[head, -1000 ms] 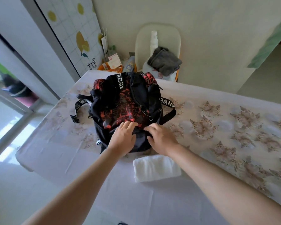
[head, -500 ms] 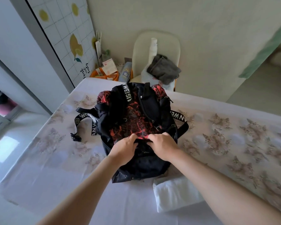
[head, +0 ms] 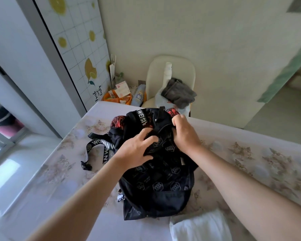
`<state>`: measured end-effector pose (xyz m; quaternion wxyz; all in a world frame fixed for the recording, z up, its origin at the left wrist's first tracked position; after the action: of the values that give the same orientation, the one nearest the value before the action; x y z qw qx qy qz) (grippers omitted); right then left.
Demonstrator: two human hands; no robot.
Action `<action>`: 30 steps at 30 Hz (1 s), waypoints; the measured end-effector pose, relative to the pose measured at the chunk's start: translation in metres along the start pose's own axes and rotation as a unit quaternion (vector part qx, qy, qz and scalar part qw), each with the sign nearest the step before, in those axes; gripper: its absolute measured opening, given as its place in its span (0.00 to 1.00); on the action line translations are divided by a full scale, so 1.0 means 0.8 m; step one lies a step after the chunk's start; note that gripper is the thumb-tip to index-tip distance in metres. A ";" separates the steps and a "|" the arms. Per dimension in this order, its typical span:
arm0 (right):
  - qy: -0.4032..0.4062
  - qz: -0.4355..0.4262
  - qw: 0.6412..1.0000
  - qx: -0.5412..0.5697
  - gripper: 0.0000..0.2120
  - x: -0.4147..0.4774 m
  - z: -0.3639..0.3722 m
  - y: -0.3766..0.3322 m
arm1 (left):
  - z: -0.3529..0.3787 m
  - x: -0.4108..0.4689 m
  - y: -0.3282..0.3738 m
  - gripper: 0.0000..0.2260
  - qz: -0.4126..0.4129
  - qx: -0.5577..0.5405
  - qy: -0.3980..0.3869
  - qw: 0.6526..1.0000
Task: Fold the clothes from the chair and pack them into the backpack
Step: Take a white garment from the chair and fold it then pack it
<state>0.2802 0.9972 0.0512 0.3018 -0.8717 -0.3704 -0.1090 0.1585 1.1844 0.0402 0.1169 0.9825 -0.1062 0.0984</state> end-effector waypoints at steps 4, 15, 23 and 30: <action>0.016 0.002 0.999 -0.041 0.17 0.033 0.003 0.010 | -0.017 0.022 -0.055 0.23 -0.061 0.027 0.059 0.996; -0.249 -0.090 0.913 -0.309 0.51 0.018 0.089 0.017 | -0.008 0.145 -0.135 0.21 -0.127 0.174 -0.123 0.969; -0.399 -0.016 0.865 -0.305 0.42 0.042 0.110 0.060 | 0.044 0.047 -0.077 0.10 0.246 0.214 0.048 0.944; -0.263 -0.048 0.928 -0.259 0.39 0.045 0.092 0.053 | 0.043 0.025 -0.149 0.43 -0.068 0.346 -0.137 0.926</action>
<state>0.3330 1.0396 -0.0110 -0.0486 -0.8979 -0.4371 0.0179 0.2106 1.2852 -0.0128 -0.2393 0.9708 -0.0132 -0.0145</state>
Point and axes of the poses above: each hand's wrist, its own x-axis towards the middle knuckle, its own z-axis out of the palm, y = z × x, the point moved 1 cm from there along x, towards the middle knuckle, and after that the axes turned 4 degrees about -z, right-handed, at the moved point
